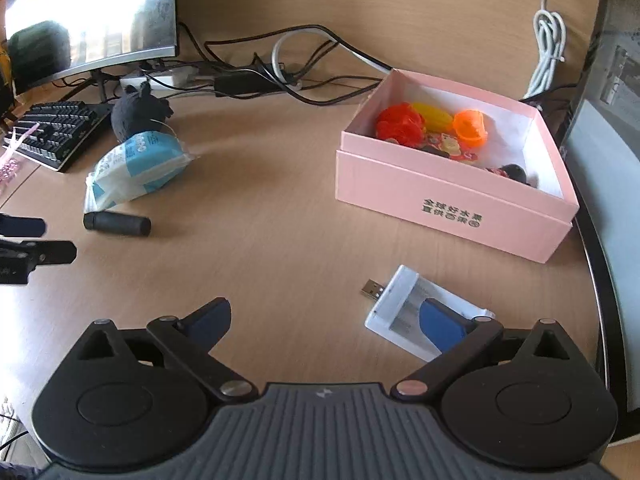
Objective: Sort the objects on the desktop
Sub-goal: 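Grasp the black cylindrical handle with the left gripper, then grasp the white battery charger with the right gripper while the left holds the black handle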
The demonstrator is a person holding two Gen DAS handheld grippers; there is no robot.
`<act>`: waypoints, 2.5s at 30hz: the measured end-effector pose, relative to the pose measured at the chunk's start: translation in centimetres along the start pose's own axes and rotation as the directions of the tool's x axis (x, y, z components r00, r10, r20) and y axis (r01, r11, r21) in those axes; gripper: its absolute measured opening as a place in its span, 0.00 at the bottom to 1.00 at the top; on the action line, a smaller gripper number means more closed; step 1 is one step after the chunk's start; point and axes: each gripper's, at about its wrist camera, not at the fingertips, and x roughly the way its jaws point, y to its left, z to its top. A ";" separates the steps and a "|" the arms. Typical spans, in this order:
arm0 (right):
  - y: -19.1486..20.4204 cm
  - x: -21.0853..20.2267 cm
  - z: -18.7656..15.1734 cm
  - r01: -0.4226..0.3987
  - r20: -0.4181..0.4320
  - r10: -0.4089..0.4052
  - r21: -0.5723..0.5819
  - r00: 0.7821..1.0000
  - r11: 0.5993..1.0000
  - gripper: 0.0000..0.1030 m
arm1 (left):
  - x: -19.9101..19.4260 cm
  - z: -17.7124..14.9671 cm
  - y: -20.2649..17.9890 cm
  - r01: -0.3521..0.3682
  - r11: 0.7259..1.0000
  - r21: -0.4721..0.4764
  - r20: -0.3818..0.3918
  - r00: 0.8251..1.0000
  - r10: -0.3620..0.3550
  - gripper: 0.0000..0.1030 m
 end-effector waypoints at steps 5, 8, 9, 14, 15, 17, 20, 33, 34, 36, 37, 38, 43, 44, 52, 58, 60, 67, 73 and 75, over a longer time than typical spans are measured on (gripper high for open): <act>-0.8 -0.4 -0.5 0.033 -0.002 -0.033 0.025 0.999 0.999 0.98 | 1.2 0.4 -1.7 0.021 1.000 -0.019 0.005 1.000 -0.020 0.93; -1.7 -0.7 -1.0 0.059 -0.007 -0.058 0.052 0.998 0.997 0.98 | 2.2 1.1 -2.3 0.008 0.998 -0.062 0.018 1.000 -0.007 0.94; -2.0 -0.8 -1.1 0.067 -0.010 -0.066 0.059 0.998 0.996 0.98 | 2.6 1.3 -2.5 -0.004 0.997 -0.075 0.021 1.000 0.006 0.94; -3.1 -1.8 -2.2 0.122 -0.013 -0.122 0.077 0.992 0.990 0.98 | 4.1 2.4 -3.4 -0.038 0.994 -0.106 0.041 0.998 0.042 0.94; -3.4 -1.9 -2.4 0.131 -0.016 -0.131 0.082 0.991 0.988 0.98 | 4.4 2.6 -3.7 -0.049 0.994 -0.096 0.045 0.998 0.053 0.94; -4.1 -2.3 -2.9 0.148 -0.023 -0.147 0.097 0.989 0.984 0.99 | 5.0 2.7 -4.2 -0.077 0.994 -0.074 0.049 0.996 0.081 0.94; -5.0 -2.8 -3.5 0.175 -0.032 -0.172 0.125 0.985 0.977 0.99 | 5.9 2.8 -4.6 -0.104 0.993 -0.048 0.031 0.994 0.106 0.85; -5.8 -2.3 -3.3 0.153 -0.031 -0.150 0.149 0.988 0.977 1.00 | 3.6 0.7 -4.6 -0.076 0.996 -0.043 -0.010 0.997 0.076 0.78; -5.6 -2.0 -3.2 0.147 -0.032 -0.143 0.147 0.989 0.978 1.00 | 3.2 0.2 -4.7 -0.072 0.997 -0.041 -0.012 0.997 0.071 0.78; -5.4 -1.4 -2.9 0.129 -0.036 -0.125 0.151 0.991 0.980 1.00 | 2.3 -0.6 -5.1 -0.059 0.997 -0.043 -0.018 0.998 0.058 0.78; -5.3 -1.1 -2.6 0.122 -0.038 -0.118 0.156 0.992 0.980 1.00 | 2.0 -0.8 -5.2 -0.053 0.997 -0.048 -0.022 0.998 0.052 0.78; -5.2 -0.7 -2.4 0.115 -0.039 -0.111 0.162 0.993 0.980 1.00 | 1.8 -1.0 -5.3 -0.048 0.997 -0.055 -0.026 0.999 0.046 0.78; -5.3 1.1 -1.4 0.113 -0.045 -0.106 0.197 0.993 0.974 1.00 | 0.7 -1.6 -5.4 -0.037 0.997 -0.067 -0.029 0.999 0.035 0.80; -5.3 1.5 -1.3 0.125 -0.047 -0.118 0.203 0.992 0.971 1.00 | 0.6 -1.7 -5.3 -0.037 0.997 -0.070 -0.029 0.999 0.035 0.82; -6.9 1.0 -2.0 0.125 -0.062 -0.117 0.151 0.991 0.981 0.80 | -0.2 -1.7 -5.3 -0.013 0.997 -0.082 -0.024 1.000 0.011 0.90; -8.0 0.1 -3.0 0.119 -0.048 -0.112 0.182 0.993 0.976 0.99 | -0.1 -1.8 -6.2 -0.007 0.998 -0.059 -0.032 0.999 0.005 0.92; -8.2 0.6 -2.9 0.128 -0.055 -0.118 0.227 0.991 0.966 0.99 | -0.3 -1.8 -6.2 -0.011 0.998 -0.060 -0.031 0.999 0.009 0.92; -7.3 2.0 -2.0 0.117 -0.049 -0.108 0.252 0.993 0.961 0.97 | -0.8 -2.2 -6.2 -0.027 0.998 -0.065 -0.042 0.999 0.024 0.92; -6.0 1.7 -2.3 0.094 -0.027 -0.090 0.172 0.996 0.981 0.90 | -0.4 -2.3 -7.0 -0.025 0.998 -0.059 -0.048 0.999 0.022 0.92; -5.6 1.5 -2.5 0.090 -0.022 -0.088 0.147 0.996 0.985 0.90 | -0.1 -2.2 -7.3 -0.040 0.998 -0.052 -0.055 0.998 0.037 0.92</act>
